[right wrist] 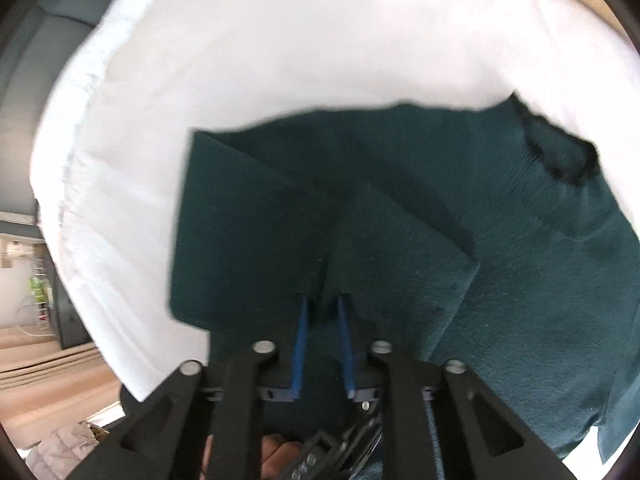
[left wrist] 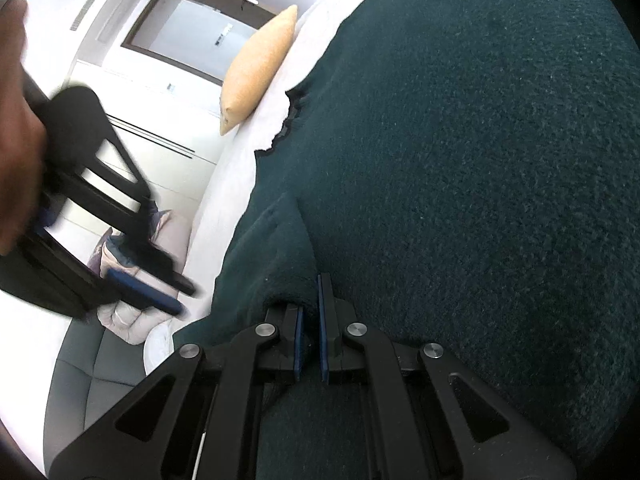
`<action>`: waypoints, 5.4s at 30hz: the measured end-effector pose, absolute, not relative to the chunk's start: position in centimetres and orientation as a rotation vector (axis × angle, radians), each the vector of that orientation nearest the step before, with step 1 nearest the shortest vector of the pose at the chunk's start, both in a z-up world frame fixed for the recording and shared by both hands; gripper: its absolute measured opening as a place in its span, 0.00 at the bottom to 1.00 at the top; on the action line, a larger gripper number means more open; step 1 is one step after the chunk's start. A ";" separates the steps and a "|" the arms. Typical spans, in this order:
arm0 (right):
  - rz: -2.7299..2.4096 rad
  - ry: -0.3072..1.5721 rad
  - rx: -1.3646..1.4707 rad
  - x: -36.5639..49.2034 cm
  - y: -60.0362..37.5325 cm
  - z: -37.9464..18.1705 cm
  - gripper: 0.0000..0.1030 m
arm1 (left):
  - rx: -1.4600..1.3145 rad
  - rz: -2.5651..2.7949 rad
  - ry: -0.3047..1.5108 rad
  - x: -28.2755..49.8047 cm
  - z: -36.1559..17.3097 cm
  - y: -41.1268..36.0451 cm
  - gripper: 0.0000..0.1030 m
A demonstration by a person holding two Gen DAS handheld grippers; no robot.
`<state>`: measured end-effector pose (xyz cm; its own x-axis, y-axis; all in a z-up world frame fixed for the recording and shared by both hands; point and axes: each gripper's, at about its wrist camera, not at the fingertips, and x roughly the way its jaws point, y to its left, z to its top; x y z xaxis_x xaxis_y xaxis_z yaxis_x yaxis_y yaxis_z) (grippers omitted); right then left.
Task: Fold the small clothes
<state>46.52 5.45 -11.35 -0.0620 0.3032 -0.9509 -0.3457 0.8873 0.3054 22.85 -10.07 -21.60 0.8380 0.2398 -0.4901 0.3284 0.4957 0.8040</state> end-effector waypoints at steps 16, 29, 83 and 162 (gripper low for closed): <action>0.608 1.274 0.423 43.8 -9.4 -4.7 0.08 | 1.223 0.061 0.782 23.7 -21.2 -8.9 0.08; 0.535 1.313 0.428 43.4 -8.6 -12.0 0.37 | 1.234 0.084 0.835 21.6 -21.0 -4.9 0.09; 0.531 1.282 0.528 44.4 -9.6 -19.0 0.10 | -0.245 -0.061 0.960 28.8 -10.1 19.3 0.09; 0.339 1.281 0.559 44.3 -18.3 -19.1 0.08 | 0.413 0.034 0.909 28.4 -17.8 11.6 0.08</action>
<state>44.34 -18.32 -19.10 0.2637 0.5340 -0.8033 0.0669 0.8207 0.5675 28.36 11.64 -17.84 0.6199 0.2008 -0.7586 0.1442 0.9211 0.3617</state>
